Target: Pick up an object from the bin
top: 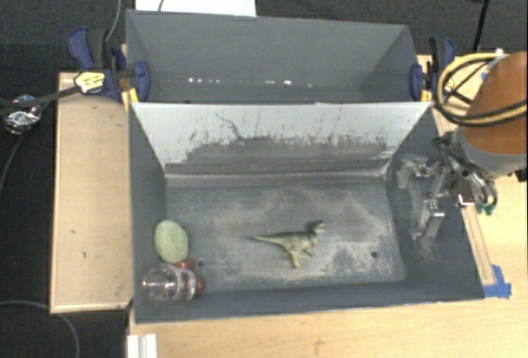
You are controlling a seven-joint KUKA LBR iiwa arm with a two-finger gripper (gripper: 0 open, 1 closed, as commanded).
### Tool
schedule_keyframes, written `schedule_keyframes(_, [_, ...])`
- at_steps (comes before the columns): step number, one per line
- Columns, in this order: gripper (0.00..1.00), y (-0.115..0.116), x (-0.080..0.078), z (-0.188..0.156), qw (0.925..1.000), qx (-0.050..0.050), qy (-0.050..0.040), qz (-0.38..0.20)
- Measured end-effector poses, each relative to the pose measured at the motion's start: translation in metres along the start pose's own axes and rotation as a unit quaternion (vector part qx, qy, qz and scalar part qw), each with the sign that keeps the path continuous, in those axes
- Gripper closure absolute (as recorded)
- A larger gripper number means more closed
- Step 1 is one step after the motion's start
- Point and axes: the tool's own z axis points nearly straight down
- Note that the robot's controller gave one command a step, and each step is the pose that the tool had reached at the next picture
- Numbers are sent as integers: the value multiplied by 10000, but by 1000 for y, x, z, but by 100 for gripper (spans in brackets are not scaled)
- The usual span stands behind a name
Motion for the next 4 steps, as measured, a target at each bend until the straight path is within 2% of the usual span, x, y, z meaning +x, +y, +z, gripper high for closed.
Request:
schedule_keyframes(1, [0,0,-2,-4,10000,10,-39,-21])
schedule_keyframes(2, [0,48,19,37,9983,9,-37,-588])
schedule_keyframes(3, [0,74,30,48,9992,-3,-14,-408])
schedule_keyframes(4, [0,112,28,52,9999,4,-28,-146])
